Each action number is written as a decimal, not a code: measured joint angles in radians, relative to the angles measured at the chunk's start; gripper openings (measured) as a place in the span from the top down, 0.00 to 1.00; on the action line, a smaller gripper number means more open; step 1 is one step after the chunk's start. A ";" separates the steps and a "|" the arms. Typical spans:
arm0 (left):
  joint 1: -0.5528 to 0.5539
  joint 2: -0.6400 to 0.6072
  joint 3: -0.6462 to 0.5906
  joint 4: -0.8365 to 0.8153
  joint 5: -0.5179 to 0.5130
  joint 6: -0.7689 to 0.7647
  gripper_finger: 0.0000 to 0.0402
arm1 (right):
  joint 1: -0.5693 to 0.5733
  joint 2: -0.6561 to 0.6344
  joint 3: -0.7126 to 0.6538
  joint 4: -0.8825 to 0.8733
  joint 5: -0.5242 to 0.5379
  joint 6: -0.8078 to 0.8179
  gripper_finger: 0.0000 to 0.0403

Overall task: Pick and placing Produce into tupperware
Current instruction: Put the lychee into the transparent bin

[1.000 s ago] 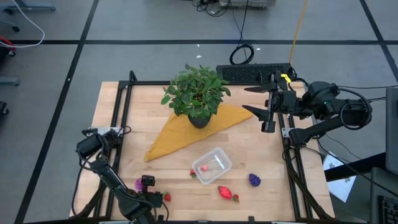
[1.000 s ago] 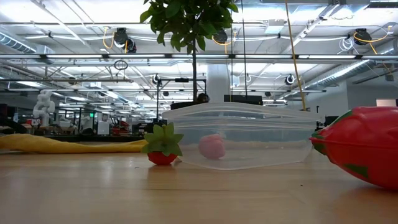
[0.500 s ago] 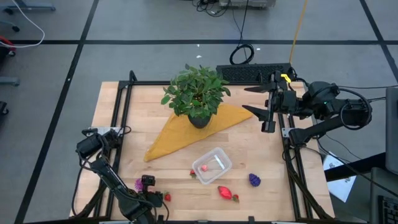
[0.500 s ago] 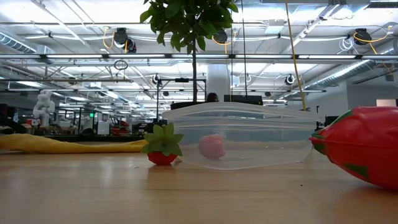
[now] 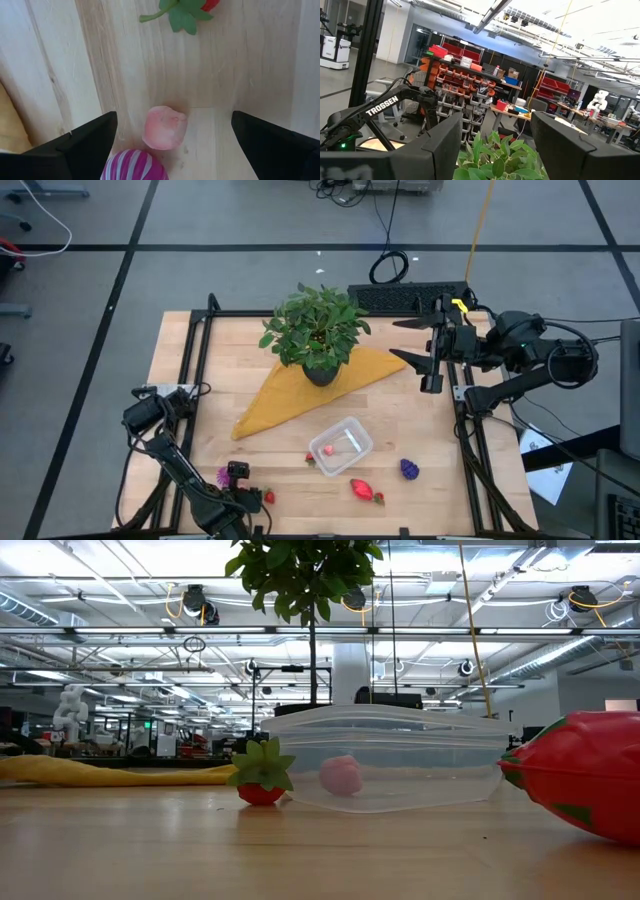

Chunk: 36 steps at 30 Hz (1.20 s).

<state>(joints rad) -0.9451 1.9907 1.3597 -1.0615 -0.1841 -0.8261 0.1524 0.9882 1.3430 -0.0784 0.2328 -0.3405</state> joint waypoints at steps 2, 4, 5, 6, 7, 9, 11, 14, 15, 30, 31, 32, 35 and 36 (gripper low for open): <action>0.000 0.000 0.000 0.000 0.000 0.000 0.01 | 0.000 0.000 0.000 0.000 0.000 0.000 0.43; 0.000 0.000 0.000 0.000 0.000 -0.003 0.01 | 0.000 0.000 0.000 0.000 0.000 0.000 0.43; 0.000 0.000 0.000 0.000 0.000 -0.007 0.01 | 0.000 0.000 0.000 0.000 0.000 0.000 0.43; 0.000 0.000 0.000 0.000 0.000 -0.012 0.01 | 0.000 0.000 0.000 0.000 0.000 0.000 0.43; 0.000 0.000 0.000 0.000 0.000 -0.015 0.01 | 0.000 0.000 0.000 0.000 0.000 0.000 0.43; 0.000 0.000 0.000 0.000 0.000 -0.018 0.01 | 0.000 0.000 0.000 0.000 0.000 0.000 0.43; 0.000 0.000 0.000 0.000 0.002 -0.019 0.01 | 0.000 0.000 0.000 0.000 0.000 0.000 0.43; 0.000 0.000 0.000 0.000 0.023 -0.020 0.01 | 0.000 0.000 0.000 0.000 0.000 0.000 0.43; 0.000 0.000 0.000 0.000 0.027 -0.021 0.01 | 0.000 0.000 0.000 0.000 0.000 0.000 0.43; 0.007 -0.005 -0.044 0.024 0.040 -0.020 0.01 | 0.000 0.000 0.000 0.000 0.000 0.000 0.43; 0.008 -0.005 -0.044 0.024 0.038 -0.018 0.01 | 0.000 0.000 0.000 0.000 0.000 0.000 0.43; 0.008 -0.005 -0.044 0.024 0.035 -0.017 0.01 | 0.000 0.001 0.000 0.000 0.000 0.000 0.43; 0.008 -0.004 -0.045 0.024 0.033 -0.017 0.01 | 0.000 0.001 0.000 0.000 0.000 0.000 0.43; 0.008 -0.004 -0.045 0.024 0.032 -0.018 0.01 | 0.000 0.001 0.000 0.000 0.000 0.000 0.43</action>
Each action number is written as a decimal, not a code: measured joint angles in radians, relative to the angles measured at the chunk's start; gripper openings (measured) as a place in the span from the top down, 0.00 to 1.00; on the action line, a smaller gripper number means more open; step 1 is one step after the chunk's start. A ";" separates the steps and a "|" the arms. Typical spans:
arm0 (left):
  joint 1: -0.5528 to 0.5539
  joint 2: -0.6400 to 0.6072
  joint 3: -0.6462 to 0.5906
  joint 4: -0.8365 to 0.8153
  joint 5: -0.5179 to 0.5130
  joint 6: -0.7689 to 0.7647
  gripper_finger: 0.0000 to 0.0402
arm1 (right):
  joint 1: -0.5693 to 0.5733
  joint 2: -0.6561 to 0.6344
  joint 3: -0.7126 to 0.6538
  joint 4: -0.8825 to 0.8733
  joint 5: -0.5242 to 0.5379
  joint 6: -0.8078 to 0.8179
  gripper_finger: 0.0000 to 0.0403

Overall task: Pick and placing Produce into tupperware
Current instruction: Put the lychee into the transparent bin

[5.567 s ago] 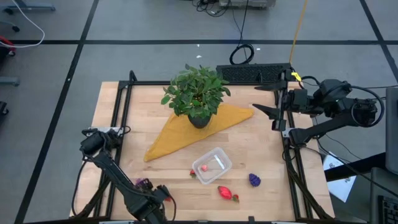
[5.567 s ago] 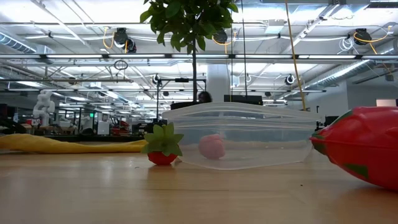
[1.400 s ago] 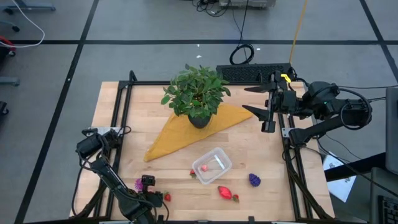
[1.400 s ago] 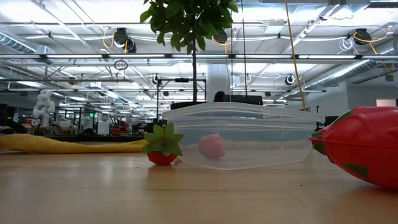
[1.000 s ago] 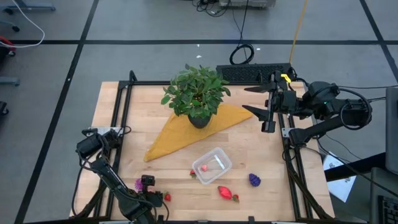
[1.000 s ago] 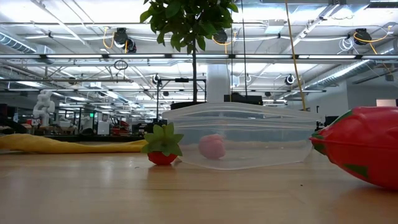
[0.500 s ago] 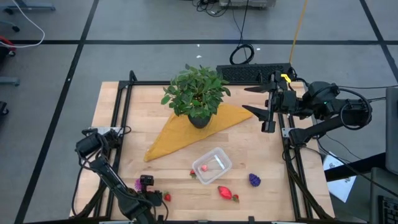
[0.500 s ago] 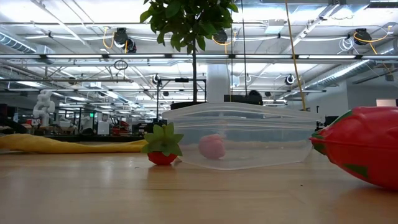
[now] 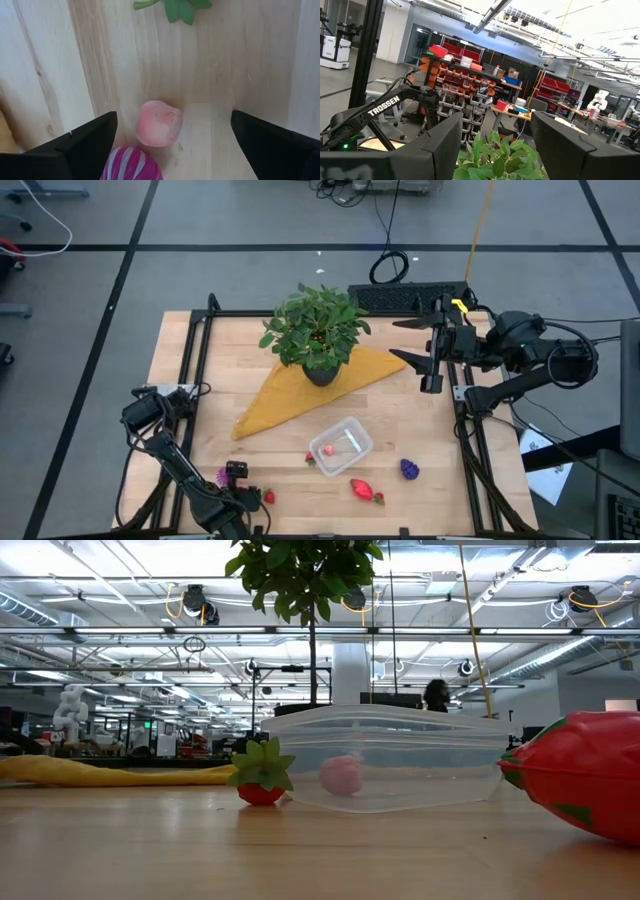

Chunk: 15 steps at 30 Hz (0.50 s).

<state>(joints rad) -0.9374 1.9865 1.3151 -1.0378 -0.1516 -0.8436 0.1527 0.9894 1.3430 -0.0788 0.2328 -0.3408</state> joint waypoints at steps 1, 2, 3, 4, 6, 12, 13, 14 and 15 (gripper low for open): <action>0.000 0.000 0.000 0.000 -0.001 0.000 0.02 | 0.000 0.000 0.000 0.000 0.000 0.000 0.43; 0.000 0.000 0.000 0.000 -0.001 0.000 0.03 | 0.000 0.000 0.000 0.000 0.000 0.000 0.43; 0.000 0.001 0.000 0.000 -0.001 0.001 0.04 | 0.000 0.000 0.000 0.000 0.000 0.000 0.43; 0.000 0.001 0.000 0.001 0.000 0.001 0.06 | 0.000 0.000 0.000 0.000 0.000 0.000 0.43; 0.000 0.001 0.000 0.003 0.002 0.001 0.12 | 0.000 0.000 0.000 0.000 0.000 0.000 0.43; -0.001 0.003 -0.002 0.005 0.003 -0.006 0.31 | 0.000 0.000 0.000 0.000 0.000 0.000 0.43; -0.001 0.003 -0.002 0.005 0.002 -0.008 0.34 | 0.000 0.000 0.000 0.000 0.000 0.003 0.43; -0.001 0.004 -0.002 0.004 0.002 -0.010 0.36 | 0.000 0.000 0.000 0.000 0.000 0.010 0.43; -0.001 0.004 -0.002 0.004 0.001 -0.014 0.38 | 0.000 0.000 0.000 0.000 0.000 0.013 0.43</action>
<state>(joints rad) -0.9382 1.9903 1.3130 -1.0343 -0.1501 -0.8573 0.1524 0.9894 1.3430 -0.0788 0.2325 -0.3274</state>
